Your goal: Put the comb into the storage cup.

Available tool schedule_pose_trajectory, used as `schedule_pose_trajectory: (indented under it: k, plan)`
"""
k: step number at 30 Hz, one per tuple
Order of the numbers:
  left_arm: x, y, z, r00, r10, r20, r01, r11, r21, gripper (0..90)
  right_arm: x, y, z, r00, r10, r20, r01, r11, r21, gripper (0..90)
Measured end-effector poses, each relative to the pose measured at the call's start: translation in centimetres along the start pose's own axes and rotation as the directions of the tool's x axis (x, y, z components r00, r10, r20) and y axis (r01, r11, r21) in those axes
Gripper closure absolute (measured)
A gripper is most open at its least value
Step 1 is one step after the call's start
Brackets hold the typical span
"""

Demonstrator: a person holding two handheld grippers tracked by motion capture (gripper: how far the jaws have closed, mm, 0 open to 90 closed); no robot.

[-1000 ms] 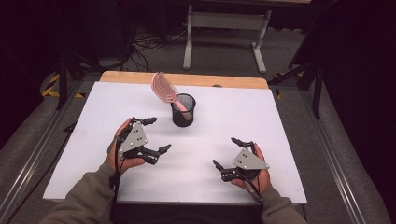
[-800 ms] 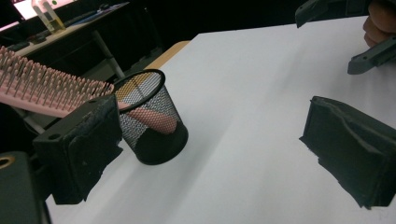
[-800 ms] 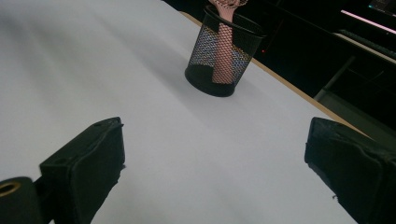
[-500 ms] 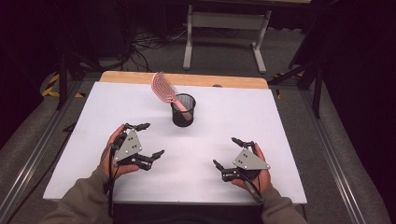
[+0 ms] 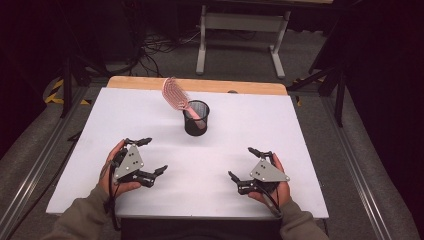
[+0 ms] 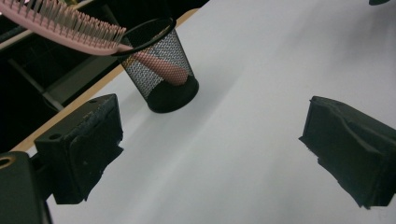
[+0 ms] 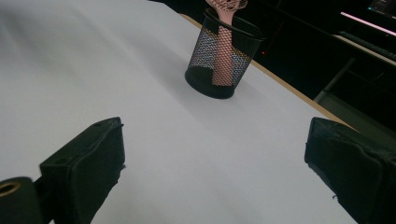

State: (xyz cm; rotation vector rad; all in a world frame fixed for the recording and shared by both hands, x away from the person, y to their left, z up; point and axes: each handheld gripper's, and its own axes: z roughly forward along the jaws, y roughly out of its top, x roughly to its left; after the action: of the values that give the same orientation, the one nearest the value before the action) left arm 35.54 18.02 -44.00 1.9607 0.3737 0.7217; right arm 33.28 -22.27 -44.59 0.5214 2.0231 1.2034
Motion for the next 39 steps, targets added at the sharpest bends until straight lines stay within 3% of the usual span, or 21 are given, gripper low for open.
schedule_pose_trajectory:
  k: [14, 28, 39]
  plan:
    - [0.5, -2.3, -1.3, 0.9989, -0.041, -0.020, 0.042, 0.9984, 0.037, 5.5, -0.1, -0.1, 0.0, 1.0000, 0.003, 0.003, -0.003, 1.000, 0.003, 5.8]
    - [1.0, -4.1, -2.4, 0.9899, -0.136, -0.040, 0.138, 0.9897, 0.040, 5.4, -0.4, -0.3, 0.0, 0.9998, 0.020, 0.004, -0.020, 1.000, 0.001, 5.8]
    - [1.3, -3.9, -2.7, 0.9888, -0.139, -0.054, 0.140, 0.9900, 0.018, 5.4, -0.5, -0.3, -0.2, 0.9997, 0.024, 0.005, -0.024, 1.000, -0.005, 5.6]
